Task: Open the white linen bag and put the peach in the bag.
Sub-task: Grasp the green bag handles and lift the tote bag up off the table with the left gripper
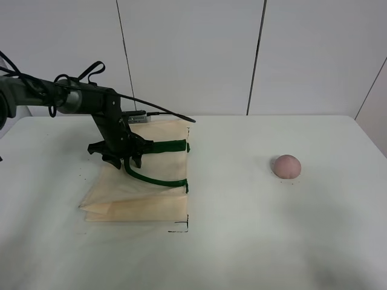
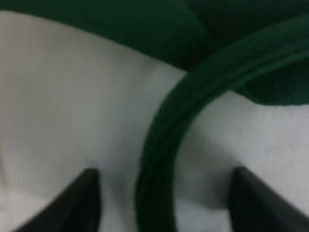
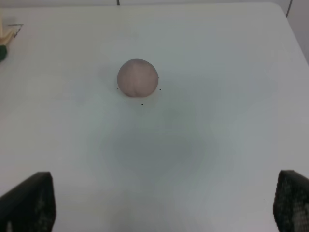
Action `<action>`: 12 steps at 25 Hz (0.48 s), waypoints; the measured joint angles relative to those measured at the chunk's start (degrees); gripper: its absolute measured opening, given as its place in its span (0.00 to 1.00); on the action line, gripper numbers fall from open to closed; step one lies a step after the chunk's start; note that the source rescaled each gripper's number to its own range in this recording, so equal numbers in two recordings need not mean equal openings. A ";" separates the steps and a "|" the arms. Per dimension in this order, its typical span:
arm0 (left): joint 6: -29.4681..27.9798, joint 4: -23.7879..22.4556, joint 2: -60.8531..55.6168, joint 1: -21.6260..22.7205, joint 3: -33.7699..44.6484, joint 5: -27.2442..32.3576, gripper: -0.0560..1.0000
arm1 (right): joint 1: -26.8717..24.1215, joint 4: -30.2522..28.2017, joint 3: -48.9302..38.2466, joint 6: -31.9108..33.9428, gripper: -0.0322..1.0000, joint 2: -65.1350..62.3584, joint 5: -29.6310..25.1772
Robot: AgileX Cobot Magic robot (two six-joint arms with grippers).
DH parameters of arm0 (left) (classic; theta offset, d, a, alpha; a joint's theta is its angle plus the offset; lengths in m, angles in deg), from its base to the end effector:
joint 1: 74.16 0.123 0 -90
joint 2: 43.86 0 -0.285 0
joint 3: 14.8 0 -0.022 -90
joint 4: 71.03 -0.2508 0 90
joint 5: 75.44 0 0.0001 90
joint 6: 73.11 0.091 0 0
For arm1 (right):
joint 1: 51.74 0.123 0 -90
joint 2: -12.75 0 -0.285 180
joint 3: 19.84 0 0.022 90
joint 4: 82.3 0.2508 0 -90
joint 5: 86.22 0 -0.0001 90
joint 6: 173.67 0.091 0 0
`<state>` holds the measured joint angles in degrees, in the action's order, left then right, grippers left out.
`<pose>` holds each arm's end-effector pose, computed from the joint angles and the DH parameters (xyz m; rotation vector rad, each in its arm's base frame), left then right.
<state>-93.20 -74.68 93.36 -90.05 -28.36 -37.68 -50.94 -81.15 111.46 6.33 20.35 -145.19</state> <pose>0.4425 -0.1223 0.1097 -0.0413 2.8175 -0.0790 -0.0038 0.0015 0.2792 -0.0146 2.0118 0.0328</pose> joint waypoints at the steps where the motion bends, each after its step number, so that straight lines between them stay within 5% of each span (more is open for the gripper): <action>1: 0.00 0.17 0.04 -0.12 -0.11 -0.07 0.62 | 0.00 0.00 0.00 0.00 1.00 0.00 0.00; 5: -0.11 0.63 -0.01 -0.24 -0.16 -0.28 0.07 | 0.00 0.00 0.00 0.00 1.00 0.00 0.00; 12: -0.12 -0.45 -2.05 -0.18 -1.67 4.50 0.05 | 0.00 0.00 0.00 0.00 1.00 0.00 0.00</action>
<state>-93.32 -75.14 91.30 -90.23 -30.03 -33.18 -50.94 -81.15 111.46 6.33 20.35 -145.19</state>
